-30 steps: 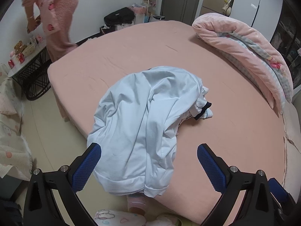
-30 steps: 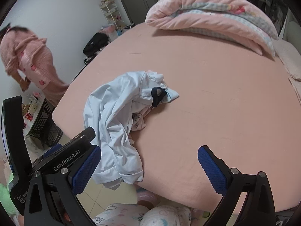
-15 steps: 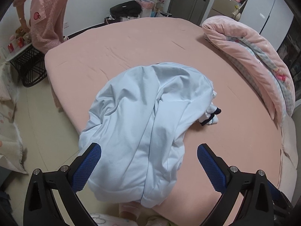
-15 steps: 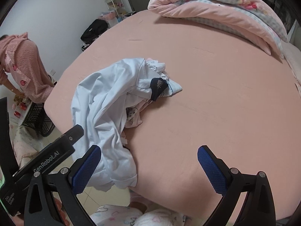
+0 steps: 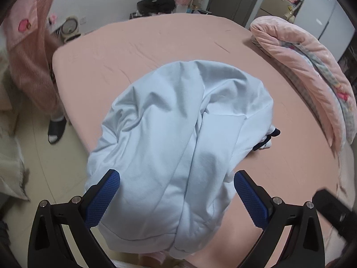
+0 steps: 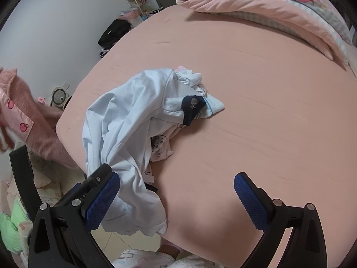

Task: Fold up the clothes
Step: 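Grasp the white shirt fabric with the left gripper while the right gripper grasps nearby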

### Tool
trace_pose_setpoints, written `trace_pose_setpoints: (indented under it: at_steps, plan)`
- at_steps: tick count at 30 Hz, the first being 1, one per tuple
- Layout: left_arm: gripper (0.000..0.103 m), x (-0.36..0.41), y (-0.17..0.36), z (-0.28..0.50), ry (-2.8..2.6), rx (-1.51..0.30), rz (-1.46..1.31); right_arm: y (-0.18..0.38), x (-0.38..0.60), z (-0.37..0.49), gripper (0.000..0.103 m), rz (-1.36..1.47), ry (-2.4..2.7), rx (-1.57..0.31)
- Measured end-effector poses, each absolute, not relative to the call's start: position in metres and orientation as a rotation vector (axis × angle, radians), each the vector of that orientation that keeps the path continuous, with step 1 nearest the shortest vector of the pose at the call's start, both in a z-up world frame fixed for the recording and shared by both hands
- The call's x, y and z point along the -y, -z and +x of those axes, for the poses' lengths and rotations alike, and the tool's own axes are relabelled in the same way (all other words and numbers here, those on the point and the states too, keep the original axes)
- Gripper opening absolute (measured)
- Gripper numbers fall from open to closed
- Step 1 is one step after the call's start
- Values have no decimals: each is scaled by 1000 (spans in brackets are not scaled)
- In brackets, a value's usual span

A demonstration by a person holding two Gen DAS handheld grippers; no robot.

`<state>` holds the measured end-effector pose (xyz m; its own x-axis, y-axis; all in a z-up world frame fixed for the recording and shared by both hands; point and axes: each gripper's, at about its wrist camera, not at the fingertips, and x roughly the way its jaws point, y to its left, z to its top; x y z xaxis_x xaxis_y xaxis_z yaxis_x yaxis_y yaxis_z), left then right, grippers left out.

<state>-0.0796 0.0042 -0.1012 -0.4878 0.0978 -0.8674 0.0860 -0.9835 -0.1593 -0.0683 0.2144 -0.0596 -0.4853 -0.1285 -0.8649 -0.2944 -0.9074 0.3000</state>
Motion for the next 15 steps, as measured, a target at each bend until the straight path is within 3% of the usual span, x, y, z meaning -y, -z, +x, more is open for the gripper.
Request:
trace_pose_setpoints:
  at_steps: [6,12,15]
  plan:
    - [103,-9,102,-81,-2728,194,-1551,56,-216,-83,102,-1471,-2583,-727]
    - [98,-5,111,-86,-2703,242,-1557,59,-212,-108,102,-1497,-2597,-802]
    - [97,-3,112,-88,-2699,252,-1555,68,-203,-120,95,-1557,-2605,-795]
